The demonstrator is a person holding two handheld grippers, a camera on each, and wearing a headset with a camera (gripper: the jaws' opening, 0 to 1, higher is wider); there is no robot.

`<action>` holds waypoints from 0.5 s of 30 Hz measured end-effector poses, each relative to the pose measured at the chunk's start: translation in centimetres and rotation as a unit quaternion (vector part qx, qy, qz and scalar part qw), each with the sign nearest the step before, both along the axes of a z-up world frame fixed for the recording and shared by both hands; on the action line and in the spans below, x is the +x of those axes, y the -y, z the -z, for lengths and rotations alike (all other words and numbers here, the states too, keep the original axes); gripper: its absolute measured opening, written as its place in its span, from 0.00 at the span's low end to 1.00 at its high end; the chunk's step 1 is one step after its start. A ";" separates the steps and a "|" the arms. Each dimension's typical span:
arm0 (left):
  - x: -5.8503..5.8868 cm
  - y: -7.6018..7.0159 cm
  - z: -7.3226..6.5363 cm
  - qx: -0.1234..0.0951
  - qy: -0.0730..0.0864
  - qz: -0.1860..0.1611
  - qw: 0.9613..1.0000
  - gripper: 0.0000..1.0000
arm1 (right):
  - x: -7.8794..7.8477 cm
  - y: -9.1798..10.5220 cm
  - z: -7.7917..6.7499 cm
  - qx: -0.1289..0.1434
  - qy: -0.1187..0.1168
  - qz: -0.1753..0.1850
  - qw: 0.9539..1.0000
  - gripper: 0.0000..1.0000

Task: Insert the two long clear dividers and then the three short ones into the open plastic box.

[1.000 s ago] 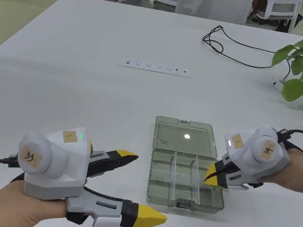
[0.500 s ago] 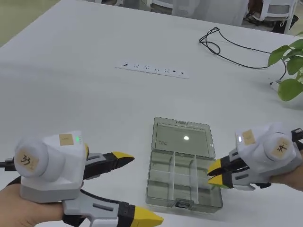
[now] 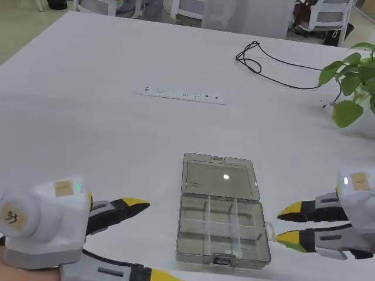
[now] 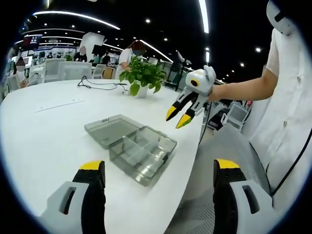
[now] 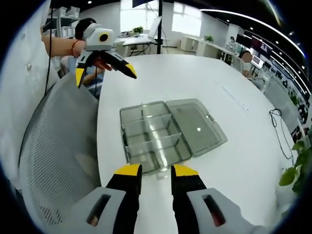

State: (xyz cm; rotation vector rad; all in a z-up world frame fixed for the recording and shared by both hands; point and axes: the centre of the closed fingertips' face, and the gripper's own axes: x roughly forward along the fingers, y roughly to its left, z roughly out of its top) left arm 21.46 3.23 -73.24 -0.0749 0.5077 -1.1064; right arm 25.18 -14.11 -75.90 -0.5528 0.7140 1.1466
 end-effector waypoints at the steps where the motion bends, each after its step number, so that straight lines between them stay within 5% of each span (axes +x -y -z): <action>1: 0.0 -0.1 0.0 0.001 0.002 -0.001 1.000 0.96 | -0.1 0.4 -0.1 0.003 0.002 0.009 1.000 0.28; 15: -0.2 -0.6 1.0 0.021 0.009 -0.006 1.000 1.00 | -0.9 3.7 0.7 0.045 0.015 0.115 0.992 0.57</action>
